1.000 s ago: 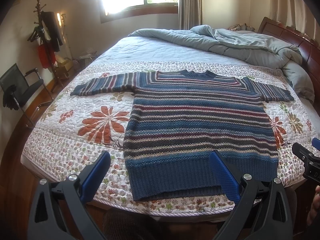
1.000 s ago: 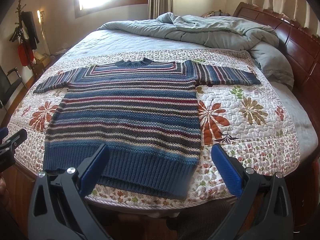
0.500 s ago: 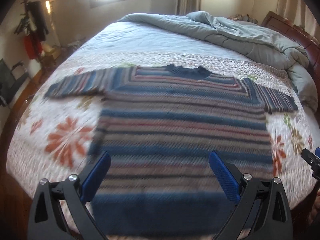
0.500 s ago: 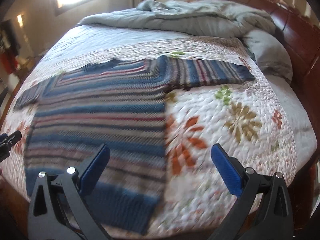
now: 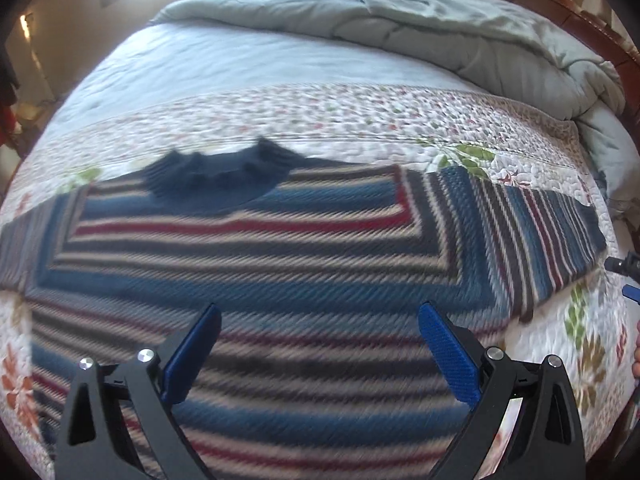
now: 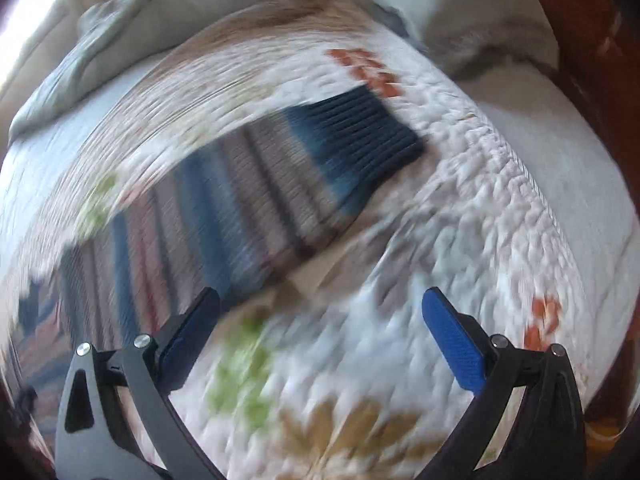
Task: Fold small clothes
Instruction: 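Grasp the cuff of one striped sleeve with the right tool and lift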
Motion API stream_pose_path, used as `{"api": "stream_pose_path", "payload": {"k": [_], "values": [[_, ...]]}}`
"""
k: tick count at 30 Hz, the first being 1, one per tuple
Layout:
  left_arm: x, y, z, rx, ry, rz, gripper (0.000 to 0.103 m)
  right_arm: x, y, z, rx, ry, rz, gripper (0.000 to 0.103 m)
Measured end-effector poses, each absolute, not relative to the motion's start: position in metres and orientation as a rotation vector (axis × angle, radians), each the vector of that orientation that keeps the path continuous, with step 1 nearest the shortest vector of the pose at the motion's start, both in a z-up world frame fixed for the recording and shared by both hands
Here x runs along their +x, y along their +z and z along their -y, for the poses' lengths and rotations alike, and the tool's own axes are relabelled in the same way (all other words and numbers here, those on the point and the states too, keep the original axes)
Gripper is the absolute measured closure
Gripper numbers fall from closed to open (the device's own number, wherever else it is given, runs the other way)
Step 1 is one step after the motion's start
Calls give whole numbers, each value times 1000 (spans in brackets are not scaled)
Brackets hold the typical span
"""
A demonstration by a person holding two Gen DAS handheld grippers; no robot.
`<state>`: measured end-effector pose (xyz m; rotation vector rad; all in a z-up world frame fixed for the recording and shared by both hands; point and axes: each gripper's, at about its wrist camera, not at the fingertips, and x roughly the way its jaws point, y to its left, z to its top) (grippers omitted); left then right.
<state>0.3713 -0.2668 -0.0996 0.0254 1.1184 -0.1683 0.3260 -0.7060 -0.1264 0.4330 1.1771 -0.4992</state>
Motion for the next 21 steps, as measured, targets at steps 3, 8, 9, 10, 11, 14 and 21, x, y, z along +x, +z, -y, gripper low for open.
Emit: {"api": "stream_pose_path", "payload": {"k": [3,8,9,10,11,14,21], "values": [[386,-114,290,24,-179,-1126,4,343,-149,737,519,-482,-1218,3],[405,-131,325,37,-195,-1136,4,359,-167,753,548,-452,-1209,3],[408,-133,331,36,-198,-1135,4,362,-169,754,543,-448,-1212,3],[410,-135,339,32,-203,-1132,4,365,-170,756,534,-449,-1215,3],[412,-136,344,32,-206,-1130,4,368,-171,755,522,-451,-1215,3],[414,-140,360,58,-213,-1127,4,375,-174,761,513,-462,-1200,7],[409,-134,336,72,-192,-1101,4,376,-153,761,502,-453,-1144,89]]}}
